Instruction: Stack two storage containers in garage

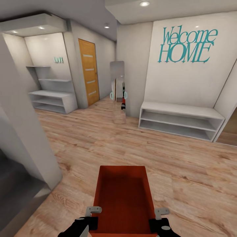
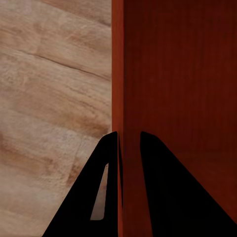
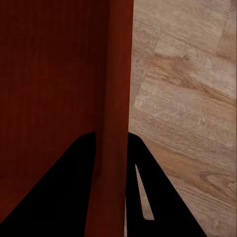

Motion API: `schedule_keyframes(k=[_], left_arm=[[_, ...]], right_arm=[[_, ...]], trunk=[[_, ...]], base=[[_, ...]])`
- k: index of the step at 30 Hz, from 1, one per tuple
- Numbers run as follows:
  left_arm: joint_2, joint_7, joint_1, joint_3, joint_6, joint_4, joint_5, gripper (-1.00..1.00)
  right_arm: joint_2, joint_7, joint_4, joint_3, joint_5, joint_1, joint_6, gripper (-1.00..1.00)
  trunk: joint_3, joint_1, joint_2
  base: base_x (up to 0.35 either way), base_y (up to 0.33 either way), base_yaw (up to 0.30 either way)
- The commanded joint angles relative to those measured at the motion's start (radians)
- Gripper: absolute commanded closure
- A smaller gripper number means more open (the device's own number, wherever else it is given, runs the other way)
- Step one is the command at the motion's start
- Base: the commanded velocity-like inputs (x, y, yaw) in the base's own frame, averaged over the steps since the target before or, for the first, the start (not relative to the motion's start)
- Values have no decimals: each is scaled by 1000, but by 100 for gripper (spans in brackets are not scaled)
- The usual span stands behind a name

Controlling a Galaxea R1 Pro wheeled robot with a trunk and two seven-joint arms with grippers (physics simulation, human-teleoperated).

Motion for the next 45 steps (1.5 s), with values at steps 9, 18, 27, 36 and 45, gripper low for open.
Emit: schedule_keyframes(k=[9,18,27,36,45], left_arm=[[1,10,0,1,-4,-6,-17,100],[1,10,0,1,-4,-6,-17,100],[0,10,0,1,-4,-6,-17,100],[0,10,0,1,-4,-6,-17,100],[1,10,0,1,-4,-6,-17,100]], right_arm=[[0,-14,11,0,-24,-1,-6,100],[-1,-14,11,0,-24,-1,-5,100],[-1,-14,11,0,-26,-1,-5,100],[0,-14,11,0,-26,-1,-5,100],[-2,-14,11,0,-26,-1,-6,100]], trunk=[[-1,1,0],[-1,1,0],[-1,1,0],[-1,1,0],[-1,1,0]], base=[[320,0,0],[320,0,0],[320,0,0],[320,0,11],[320,0,237]])
